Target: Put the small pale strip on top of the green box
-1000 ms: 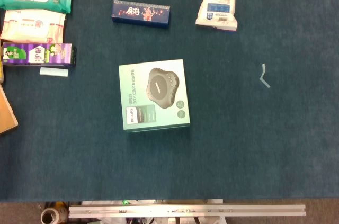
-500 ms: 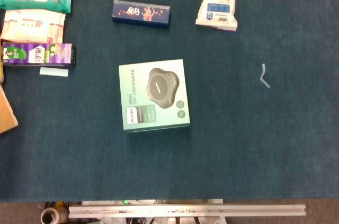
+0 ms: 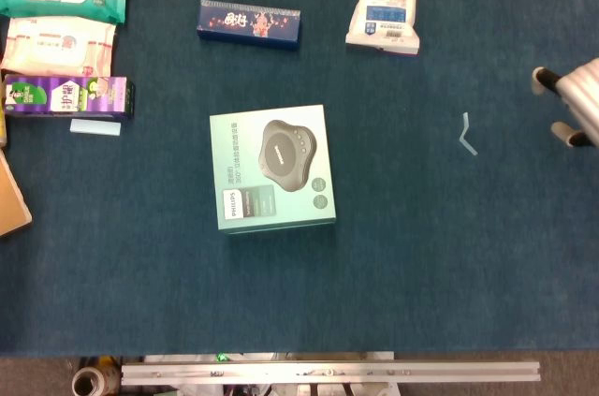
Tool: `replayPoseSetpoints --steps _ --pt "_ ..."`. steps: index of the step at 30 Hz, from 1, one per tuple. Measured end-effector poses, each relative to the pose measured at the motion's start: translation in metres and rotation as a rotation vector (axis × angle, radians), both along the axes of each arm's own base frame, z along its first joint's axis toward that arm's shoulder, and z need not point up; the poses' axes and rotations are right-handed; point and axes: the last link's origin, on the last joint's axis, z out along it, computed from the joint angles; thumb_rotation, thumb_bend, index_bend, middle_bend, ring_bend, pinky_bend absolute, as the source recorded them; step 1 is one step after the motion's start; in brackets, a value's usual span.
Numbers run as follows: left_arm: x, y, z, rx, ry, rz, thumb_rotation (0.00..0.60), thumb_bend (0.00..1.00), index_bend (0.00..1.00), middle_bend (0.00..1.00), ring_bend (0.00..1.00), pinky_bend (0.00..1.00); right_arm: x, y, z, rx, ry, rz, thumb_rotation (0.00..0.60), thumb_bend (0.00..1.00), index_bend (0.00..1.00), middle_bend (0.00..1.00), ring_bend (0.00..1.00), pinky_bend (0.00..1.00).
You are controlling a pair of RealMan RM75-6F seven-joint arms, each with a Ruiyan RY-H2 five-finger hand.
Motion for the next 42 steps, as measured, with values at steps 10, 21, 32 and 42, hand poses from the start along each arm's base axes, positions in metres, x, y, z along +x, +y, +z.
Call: replayPoseSetpoints --steps 10,21,32,42 --pt "-0.008 -0.003 0.002 0.008 -0.009 0.025 0.6 0.32 0.08 0.18 0.15 0.07 0.006 -0.011 -0.056 0.112 0.109 0.078 0.6 0.23 0.45 0.96 1.0 1.0" --pt "-0.015 -0.004 0.004 0.008 -0.01 0.043 0.6 0.32 0.08 0.18 0.15 0.07 -0.005 -0.02 -0.09 0.178 0.19 0.083 0.6 0.24 0.47 0.96 1.0 1.0" --pt "-0.018 -0.003 0.004 0.011 -0.011 0.052 0.6 0.32 0.08 0.18 0.15 0.07 -0.005 -0.037 -0.109 0.18 0.205 0.09 0.6 0.26 0.47 0.95 1.0 1.0" --pt "-0.022 -0.007 0.006 0.02 -0.014 0.069 0.6 0.32 0.08 0.18 0.15 0.07 0.003 -0.039 -0.124 0.204 0.202 0.12 0.6 0.26 0.47 0.95 1.0 1.0"
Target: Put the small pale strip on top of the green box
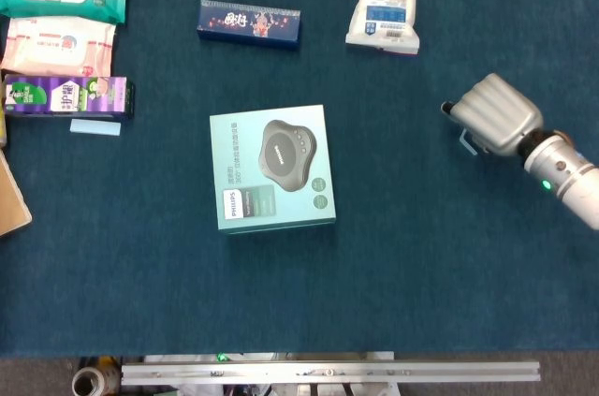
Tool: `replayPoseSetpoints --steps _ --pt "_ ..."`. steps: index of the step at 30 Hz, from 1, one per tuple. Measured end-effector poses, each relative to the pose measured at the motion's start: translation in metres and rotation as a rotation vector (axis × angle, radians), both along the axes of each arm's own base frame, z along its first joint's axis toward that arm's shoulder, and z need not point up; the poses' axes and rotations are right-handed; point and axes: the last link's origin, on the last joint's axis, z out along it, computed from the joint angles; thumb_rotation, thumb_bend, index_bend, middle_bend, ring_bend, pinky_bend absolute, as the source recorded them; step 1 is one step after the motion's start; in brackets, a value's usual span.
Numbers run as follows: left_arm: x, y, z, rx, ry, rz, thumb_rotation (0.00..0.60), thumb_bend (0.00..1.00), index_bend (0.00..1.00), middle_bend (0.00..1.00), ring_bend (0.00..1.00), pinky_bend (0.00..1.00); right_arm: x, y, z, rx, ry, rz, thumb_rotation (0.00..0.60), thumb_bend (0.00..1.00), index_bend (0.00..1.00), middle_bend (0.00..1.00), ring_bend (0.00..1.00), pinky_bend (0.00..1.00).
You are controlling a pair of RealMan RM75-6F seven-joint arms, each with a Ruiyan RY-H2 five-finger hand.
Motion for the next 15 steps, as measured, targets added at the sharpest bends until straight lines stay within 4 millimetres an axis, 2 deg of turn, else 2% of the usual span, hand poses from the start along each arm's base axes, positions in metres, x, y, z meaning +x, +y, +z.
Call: replayPoseSetpoints --steps 15 --pt "-0.002 -0.0002 -0.0005 0.0 -0.003 0.004 0.6 0.32 0.08 0.18 0.15 0.07 -0.0022 0.0025 -0.0087 0.025 0.012 -0.012 0.6 0.31 0.51 0.95 1.0 1.0"
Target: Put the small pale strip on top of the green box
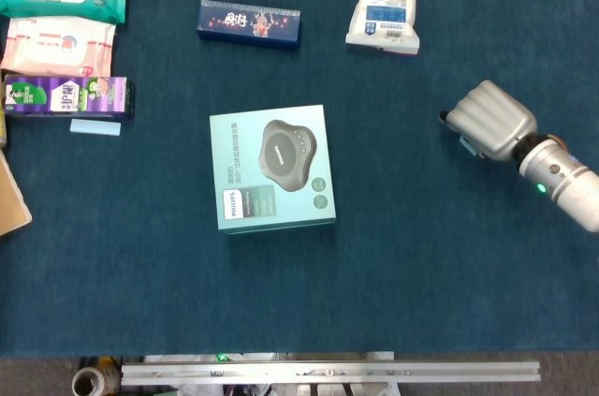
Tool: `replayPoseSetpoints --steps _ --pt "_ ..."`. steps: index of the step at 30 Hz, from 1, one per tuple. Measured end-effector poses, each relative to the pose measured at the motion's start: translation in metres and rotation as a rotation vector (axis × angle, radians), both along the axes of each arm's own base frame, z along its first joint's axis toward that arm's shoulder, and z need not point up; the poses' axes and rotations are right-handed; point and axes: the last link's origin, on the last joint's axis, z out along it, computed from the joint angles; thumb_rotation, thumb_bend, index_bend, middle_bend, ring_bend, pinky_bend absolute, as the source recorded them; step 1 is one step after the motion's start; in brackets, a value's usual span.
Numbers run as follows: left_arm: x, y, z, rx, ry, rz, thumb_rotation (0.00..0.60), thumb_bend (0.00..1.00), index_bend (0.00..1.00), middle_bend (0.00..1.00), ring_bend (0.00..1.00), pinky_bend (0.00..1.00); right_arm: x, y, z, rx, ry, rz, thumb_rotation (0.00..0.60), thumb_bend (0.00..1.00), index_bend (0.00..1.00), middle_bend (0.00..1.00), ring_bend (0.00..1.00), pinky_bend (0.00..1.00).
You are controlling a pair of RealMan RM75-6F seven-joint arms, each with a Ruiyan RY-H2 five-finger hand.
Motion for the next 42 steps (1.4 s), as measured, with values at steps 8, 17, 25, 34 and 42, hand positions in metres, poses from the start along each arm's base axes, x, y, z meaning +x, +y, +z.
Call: replayPoseSetpoints --steps 8,17,25,34,42 --pt "-0.0019 -0.0003 -0.0001 -0.001 0.0 0.005 0.6 0.32 0.08 0.18 0.15 0.07 0.0003 -0.0004 -0.0036 0.003 -0.003 -0.009 0.6 0.32 0.52 0.95 1.0 1.0" --pt "-0.0034 -0.0008 0.001 0.002 0.0 0.007 0.6 0.32 0.08 0.18 0.15 0.07 0.0028 0.0004 -0.0072 0.009 -0.015 -0.016 0.6 0.32 0.54 0.95 1.0 1.0" --pt "-0.0042 -0.0008 0.0006 0.0 0.0 0.01 0.6 0.32 0.08 0.18 0.15 0.07 0.0042 0.0005 -0.0064 0.009 -0.031 -0.028 0.6 0.33 0.59 0.95 1.0 1.0" --pt "-0.004 -0.0004 -0.0003 -0.003 0.002 0.01 0.6 0.32 0.08 0.18 0.15 0.07 0.0 0.0015 -0.0068 0.009 -0.028 -0.04 0.6 0.33 0.62 0.95 1.0 1.0" --pt "-0.0034 -0.0003 0.0002 -0.003 0.005 0.012 0.6 0.32 0.08 0.18 0.15 0.07 0.0088 0.0017 -0.0029 0.006 -0.091 -0.059 0.6 0.33 0.62 0.95 1.0 1.0"
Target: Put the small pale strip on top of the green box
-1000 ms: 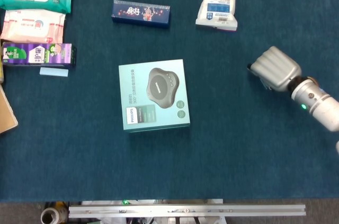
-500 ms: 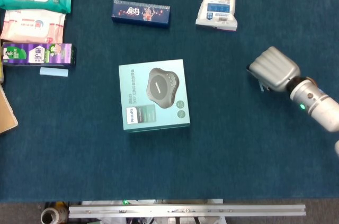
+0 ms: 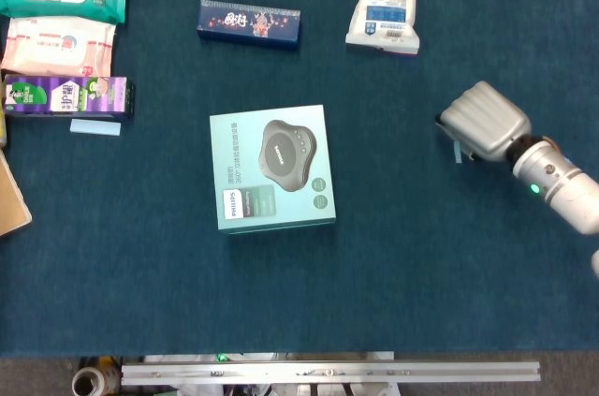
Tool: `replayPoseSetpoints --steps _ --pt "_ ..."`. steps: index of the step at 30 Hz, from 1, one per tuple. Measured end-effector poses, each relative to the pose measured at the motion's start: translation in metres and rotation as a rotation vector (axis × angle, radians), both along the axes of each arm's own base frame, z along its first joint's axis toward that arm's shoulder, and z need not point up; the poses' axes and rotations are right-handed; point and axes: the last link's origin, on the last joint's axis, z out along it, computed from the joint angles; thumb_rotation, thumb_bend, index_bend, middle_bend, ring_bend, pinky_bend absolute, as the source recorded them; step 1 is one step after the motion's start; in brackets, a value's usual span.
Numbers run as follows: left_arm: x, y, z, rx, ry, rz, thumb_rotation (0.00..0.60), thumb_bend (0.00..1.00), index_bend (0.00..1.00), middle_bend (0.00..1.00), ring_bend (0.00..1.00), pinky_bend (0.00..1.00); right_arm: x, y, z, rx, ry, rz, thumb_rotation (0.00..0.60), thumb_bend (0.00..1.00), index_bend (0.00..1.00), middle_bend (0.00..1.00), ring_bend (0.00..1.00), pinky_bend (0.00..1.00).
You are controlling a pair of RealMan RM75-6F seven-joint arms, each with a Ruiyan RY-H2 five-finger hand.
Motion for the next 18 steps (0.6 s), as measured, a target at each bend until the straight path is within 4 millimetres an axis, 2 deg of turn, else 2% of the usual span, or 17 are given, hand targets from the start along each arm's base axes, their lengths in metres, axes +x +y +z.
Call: replayPoseSetpoints --steps 4,14,18 --pt "0.002 0.0 0.0 -0.001 0.001 -0.002 0.6 0.32 0.08 0.18 0.15 0.07 0.013 0.003 0.005 0.013 -0.072 -0.017 0.6 0.33 0.62 0.95 1.0 1.0" --pt "0.007 -0.002 -0.001 -0.004 -0.002 -0.015 0.6 0.32 0.08 0.18 0.15 0.07 0.077 0.011 0.036 0.106 -0.312 -0.086 0.6 0.33 0.62 0.95 1.0 1.0" --pt "0.01 -0.004 0.0 -0.002 -0.005 -0.022 0.6 0.32 0.08 0.18 0.15 0.07 0.098 0.012 0.042 0.152 -0.38 -0.133 0.6 0.33 0.62 0.95 1.0 1.0"
